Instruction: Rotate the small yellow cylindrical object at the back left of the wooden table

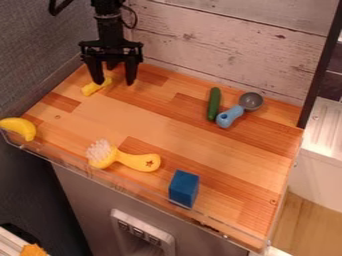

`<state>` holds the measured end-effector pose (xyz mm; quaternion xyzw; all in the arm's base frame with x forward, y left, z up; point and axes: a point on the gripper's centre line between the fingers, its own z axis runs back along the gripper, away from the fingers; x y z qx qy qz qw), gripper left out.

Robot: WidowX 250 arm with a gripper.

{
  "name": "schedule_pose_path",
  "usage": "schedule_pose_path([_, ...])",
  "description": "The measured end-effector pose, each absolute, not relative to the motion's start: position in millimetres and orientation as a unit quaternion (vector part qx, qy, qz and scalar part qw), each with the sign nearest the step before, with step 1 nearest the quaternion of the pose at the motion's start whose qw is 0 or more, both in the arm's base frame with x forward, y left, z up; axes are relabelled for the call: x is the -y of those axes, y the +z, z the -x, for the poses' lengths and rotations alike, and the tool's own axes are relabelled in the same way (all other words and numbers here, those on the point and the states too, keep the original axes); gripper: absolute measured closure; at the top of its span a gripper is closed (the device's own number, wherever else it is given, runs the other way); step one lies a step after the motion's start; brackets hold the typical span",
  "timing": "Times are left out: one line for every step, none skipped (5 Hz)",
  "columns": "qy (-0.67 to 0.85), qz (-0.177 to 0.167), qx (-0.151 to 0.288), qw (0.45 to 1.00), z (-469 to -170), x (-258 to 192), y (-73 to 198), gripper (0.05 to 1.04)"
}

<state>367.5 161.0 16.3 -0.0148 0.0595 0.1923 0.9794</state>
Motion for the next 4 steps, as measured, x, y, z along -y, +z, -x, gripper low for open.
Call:
schedule_pose_path([0.162,0.013,-0.052,0.985,-368.3,-161.5,16.2,0.396])
schedule_pose_path([0.148,0.015,-0.051,0.988,-369.0,-161.0,8.7,0.683])
schedule_pose_path([0.141,0.014,-0.062,0.988,-367.6,-159.9,7.3,0.925])
schedule_pose_path([0.163,0.016,-0.069,0.984,-367.0,-158.9,6.7,1.017])
